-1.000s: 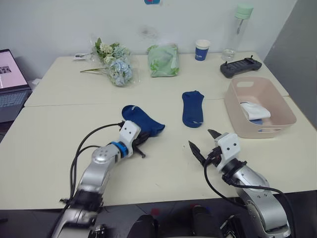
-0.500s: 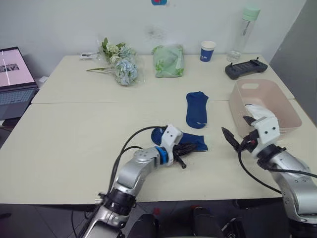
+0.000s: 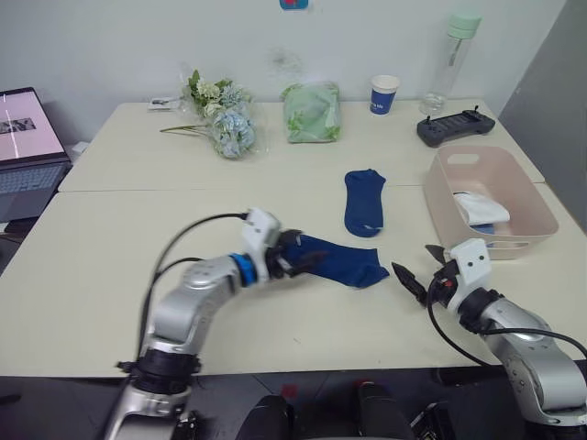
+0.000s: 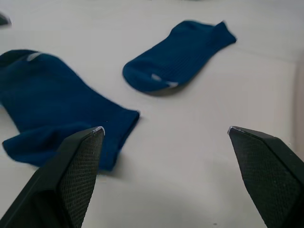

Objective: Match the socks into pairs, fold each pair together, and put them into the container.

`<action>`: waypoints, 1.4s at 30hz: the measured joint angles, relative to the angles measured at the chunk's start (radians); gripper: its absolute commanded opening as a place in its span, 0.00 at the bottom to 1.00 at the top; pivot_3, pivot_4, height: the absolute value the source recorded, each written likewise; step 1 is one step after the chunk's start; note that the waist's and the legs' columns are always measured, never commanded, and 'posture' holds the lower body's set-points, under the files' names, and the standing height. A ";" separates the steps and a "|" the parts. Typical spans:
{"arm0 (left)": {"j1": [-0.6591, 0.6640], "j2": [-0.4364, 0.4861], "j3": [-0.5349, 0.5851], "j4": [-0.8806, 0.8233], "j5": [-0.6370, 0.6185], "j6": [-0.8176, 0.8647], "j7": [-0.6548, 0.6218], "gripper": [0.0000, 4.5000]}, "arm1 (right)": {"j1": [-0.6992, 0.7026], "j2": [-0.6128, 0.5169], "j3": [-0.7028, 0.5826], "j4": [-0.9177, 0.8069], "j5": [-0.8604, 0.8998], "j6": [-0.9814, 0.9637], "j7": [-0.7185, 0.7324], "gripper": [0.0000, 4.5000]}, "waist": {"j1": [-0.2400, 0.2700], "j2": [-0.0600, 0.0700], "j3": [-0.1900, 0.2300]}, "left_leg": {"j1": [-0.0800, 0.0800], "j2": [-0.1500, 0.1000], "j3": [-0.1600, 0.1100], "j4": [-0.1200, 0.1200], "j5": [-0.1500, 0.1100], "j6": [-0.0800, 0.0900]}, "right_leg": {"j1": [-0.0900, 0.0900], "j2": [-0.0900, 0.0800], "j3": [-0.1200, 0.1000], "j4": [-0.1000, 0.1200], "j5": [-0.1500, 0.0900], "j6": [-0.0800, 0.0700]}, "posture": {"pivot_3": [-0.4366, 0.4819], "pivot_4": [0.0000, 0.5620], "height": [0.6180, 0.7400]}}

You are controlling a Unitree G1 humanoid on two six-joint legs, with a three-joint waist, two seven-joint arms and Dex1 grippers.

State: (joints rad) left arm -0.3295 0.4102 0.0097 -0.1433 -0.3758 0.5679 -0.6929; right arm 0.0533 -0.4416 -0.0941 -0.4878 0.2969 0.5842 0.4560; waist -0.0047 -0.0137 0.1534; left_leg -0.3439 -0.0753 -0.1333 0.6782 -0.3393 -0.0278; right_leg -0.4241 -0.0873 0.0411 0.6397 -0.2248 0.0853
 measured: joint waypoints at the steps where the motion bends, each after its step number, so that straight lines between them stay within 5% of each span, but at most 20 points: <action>1: 0.000 0.011 0.016 0.020 0.004 -0.012 0.005 0.88 | -0.001 0.003 0.013 0.002 -0.001 0.006 -0.001 1.00 | 0.001 0.000 0.000 | 0.000 0.000 0.000 0.000 0.000 0.000 | 0.000 0.000 0.000 0.000 0.000 0.000 | 0.48 0.27 1.00; 12: -0.073 -0.024 -0.022 0.325 0.107 -0.137 0.027 0.88 | -0.044 0.009 0.133 0.094 -0.047 0.020 -0.018 1.00 | 0.003 -0.001 0.000 | -0.001 -0.001 -0.001 0.000 0.000 0.000 | 0.000 -0.001 -0.001 -0.002 0.000 0.000 | 0.48 0.27 1.00; 17: -0.077 -0.056 -0.028 0.364 0.135 -0.191 0.033 0.58 | -0.045 -0.001 0.134 0.098 -0.046 0.021 -0.002 0.68 | 0.003 -0.001 0.000 | -0.001 -0.001 -0.001 0.000 0.000 0.000 | 0.000 -0.001 -0.001 -0.001 0.000 0.000 | 0.48 0.27 1.00; 24: -0.089 -0.060 -0.043 0.375 0.135 -0.186 0.023 0.07 | -0.069 -0.001 0.134 0.100 -0.041 0.034 0.003 0.10 | 0.002 -0.001 0.000 | -0.001 -0.001 -0.001 0.000 0.000 0.000 | -0.001 -0.001 -0.001 -0.001 0.000 0.000 | 0.48 0.27 1.00; 26: -0.089 -0.059 -0.043 0.372 0.135 -0.182 0.023 0.00 | -0.068 -0.001 0.134 0.100 -0.041 0.034 0.003 0.01 | 0.002 -0.001 0.000 | -0.001 -0.001 -0.001 0.000 0.000 0.000 | -0.001 -0.001 -0.001 -0.001 0.000 0.000 | 0.48 0.27 1.00; 30: -0.074 -0.044 -0.038 0.321 0.120 -0.157 0.012 0.00 | -0.039 -0.010 0.124 0.085 -0.039 0.034 0.009 0.01 | 0.002 -0.001 0.000 | -0.001 0.000 -0.001 0.000 0.000 0.000 | -0.001 -0.001 -0.001 -0.001 0.000 0.000 | 0.48 0.27 1.00; 33: -0.064 -0.038 -0.018 0.265 0.096 -0.136 0.002 0.14 | -0.031 -0.012 0.118 0.075 -0.038 0.038 0.015 0.00 | 0.002 -0.001 0.000 | -0.001 0.000 -0.001 0.000 0.000 0.000 | -0.001 -0.001 -0.001 -0.001 0.000 0.000 | 0.48 0.27 1.00; 40: -0.032 -0.042 -0.024 0.184 0.071 -0.079 0.009 0.62 | -0.031 -0.011 0.118 0.074 -0.039 0.040 0.018 0.00 | 0.002 -0.001 0.000 | -0.001 0.000 -0.001 0.000 0.000 0.000 | -0.001 -0.001 -0.001 -0.001 0.000 0.000 | 0.48 0.27 1.00; 42: -0.034 -0.043 -0.038 0.195 0.102 -0.074 0.044 0.62 | -0.032 -0.009 0.118 0.074 -0.039 0.041 0.018 0.00 | 0.003 -0.001 0.000 | -0.001 -0.001 -0.001 0.000 0.000 0.000 | 0.000 -0.001 -0.001 -0.001 0.000 0.000 | 0.48 0.27 1.00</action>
State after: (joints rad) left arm -0.3638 0.3667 -0.0288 0.0521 -0.2741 0.4936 -0.6491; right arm 0.0211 -0.4509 0.0241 -0.4134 0.2579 0.6254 0.4739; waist -0.0021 -0.0145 0.1536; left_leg -0.3450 -0.0759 -0.1342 0.6783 -0.3393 -0.0279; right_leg -0.4246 -0.0879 0.0401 0.6389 -0.2247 0.0854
